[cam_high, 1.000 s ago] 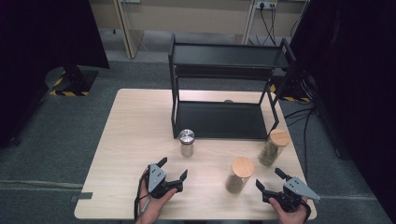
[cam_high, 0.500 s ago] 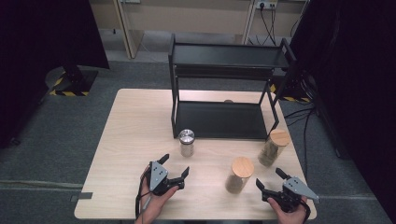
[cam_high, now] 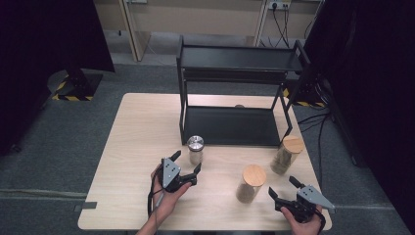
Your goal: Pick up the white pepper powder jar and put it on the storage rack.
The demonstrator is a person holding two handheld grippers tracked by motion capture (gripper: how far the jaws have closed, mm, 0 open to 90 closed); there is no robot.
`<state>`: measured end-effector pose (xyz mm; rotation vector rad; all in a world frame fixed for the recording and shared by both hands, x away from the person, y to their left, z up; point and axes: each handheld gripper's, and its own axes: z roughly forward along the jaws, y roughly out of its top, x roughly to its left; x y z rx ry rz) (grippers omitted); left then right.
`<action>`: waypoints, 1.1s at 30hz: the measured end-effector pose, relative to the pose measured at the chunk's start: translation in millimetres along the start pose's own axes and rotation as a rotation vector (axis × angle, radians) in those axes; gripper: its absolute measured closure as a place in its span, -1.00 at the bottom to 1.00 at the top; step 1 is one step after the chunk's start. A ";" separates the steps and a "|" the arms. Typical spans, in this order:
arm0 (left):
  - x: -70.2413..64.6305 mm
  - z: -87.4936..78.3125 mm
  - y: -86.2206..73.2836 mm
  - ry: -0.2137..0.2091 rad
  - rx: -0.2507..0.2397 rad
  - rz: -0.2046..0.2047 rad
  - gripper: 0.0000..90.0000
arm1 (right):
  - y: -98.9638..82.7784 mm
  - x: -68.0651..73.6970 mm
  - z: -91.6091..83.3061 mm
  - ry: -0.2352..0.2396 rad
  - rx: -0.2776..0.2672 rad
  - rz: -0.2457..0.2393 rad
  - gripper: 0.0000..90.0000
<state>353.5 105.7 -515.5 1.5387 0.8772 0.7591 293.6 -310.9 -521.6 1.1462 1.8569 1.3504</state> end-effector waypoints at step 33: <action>11.5 52.8 2.3 0.028 0.007 -0.003 -0.41 | 0.1 -1.6 0.0 0.007 0.007 0.016 -0.85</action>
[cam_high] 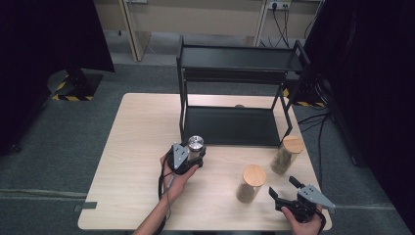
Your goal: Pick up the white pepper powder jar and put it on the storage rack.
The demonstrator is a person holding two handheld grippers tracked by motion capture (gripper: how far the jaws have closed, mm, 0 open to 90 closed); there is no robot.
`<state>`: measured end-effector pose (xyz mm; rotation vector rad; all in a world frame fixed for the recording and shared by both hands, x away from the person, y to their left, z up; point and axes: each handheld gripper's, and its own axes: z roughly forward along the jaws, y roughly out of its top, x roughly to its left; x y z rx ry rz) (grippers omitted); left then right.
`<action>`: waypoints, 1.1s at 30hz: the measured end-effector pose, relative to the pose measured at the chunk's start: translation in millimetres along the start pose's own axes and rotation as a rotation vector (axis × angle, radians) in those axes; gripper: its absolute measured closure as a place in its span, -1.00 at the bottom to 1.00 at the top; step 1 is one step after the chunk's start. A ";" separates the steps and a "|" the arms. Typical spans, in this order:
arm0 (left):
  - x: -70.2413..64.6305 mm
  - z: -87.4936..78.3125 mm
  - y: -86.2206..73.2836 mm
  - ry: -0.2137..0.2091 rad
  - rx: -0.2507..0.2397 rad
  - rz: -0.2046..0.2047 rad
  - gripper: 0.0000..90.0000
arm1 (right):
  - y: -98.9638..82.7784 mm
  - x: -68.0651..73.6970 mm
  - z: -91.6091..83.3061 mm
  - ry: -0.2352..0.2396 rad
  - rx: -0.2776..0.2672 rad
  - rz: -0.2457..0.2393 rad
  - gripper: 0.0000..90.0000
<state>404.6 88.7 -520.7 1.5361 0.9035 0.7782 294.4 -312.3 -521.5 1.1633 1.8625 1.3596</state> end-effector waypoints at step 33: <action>-5.6 1.9 7.6 -0.030 -0.022 -0.008 -0.27 | 0.3 -1.7 0.4 0.006 0.006 0.019 -0.84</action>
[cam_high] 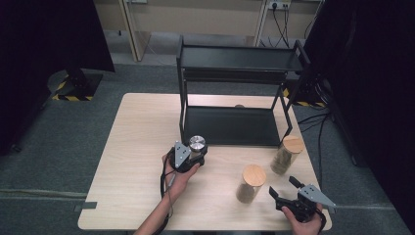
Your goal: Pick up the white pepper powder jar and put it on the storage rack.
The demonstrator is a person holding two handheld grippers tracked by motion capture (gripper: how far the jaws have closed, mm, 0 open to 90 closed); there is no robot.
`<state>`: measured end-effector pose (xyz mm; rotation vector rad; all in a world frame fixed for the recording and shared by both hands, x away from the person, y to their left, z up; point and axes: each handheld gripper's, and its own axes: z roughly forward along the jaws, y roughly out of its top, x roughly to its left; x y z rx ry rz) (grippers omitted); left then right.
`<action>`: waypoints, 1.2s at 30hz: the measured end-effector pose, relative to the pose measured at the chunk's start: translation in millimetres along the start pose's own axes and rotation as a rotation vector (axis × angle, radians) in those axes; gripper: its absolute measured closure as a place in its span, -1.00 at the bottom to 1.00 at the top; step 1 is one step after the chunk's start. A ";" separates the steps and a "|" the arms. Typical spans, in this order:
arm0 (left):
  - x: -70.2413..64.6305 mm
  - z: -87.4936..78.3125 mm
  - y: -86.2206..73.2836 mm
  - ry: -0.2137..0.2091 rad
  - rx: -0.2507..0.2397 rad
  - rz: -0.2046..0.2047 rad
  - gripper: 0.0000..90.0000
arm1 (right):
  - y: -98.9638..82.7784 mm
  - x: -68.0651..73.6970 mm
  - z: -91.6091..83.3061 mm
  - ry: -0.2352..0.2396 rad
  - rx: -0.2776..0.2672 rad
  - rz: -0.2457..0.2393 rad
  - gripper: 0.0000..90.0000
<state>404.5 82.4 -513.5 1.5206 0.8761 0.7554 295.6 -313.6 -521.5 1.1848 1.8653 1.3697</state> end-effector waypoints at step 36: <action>-5.2 18.0 50.4 0.016 -0.055 0.013 -0.26 | 0.0 -1.7 -0.2 0.011 0.000 0.013 -0.84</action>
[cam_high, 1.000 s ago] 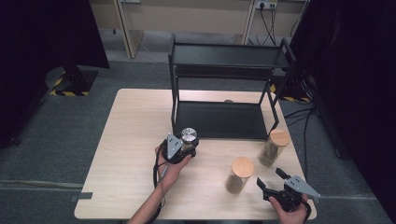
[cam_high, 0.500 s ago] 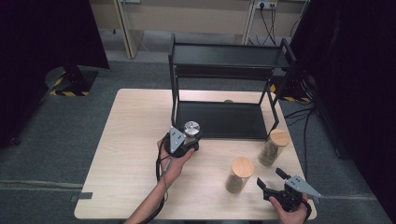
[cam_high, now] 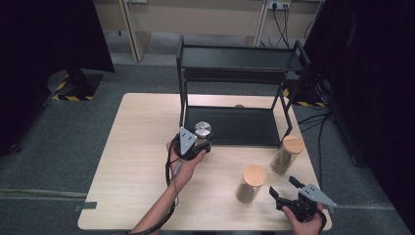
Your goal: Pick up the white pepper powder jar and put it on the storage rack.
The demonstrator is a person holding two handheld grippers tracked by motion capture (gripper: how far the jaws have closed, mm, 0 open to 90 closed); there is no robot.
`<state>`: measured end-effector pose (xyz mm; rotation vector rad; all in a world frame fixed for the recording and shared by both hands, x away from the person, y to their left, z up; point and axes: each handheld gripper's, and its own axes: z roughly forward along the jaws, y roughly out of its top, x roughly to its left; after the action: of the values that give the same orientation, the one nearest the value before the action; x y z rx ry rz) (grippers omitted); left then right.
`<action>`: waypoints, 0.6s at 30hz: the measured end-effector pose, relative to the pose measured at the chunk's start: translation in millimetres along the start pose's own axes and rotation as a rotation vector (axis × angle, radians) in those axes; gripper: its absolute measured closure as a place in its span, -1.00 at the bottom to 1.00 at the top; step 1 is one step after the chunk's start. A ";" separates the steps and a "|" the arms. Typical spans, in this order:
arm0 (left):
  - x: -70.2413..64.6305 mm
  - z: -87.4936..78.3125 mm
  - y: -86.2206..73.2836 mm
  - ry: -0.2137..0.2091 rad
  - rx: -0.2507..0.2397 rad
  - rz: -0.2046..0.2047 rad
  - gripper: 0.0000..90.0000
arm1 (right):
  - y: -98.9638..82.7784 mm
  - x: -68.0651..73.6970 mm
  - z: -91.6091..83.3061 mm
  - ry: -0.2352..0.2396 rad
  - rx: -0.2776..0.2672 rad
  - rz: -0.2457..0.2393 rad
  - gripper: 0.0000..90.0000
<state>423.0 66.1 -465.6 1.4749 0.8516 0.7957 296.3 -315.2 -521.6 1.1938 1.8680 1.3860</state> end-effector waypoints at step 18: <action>5.0 14.0 14.4 0.025 -0.009 0.001 -0.24 | -0.1 0.0 -0.2 0.003 0.002 0.002 -0.84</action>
<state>438.5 63.0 -452.3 1.4604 0.8655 0.8193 296.1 -315.3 -521.6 1.1951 1.8709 1.3885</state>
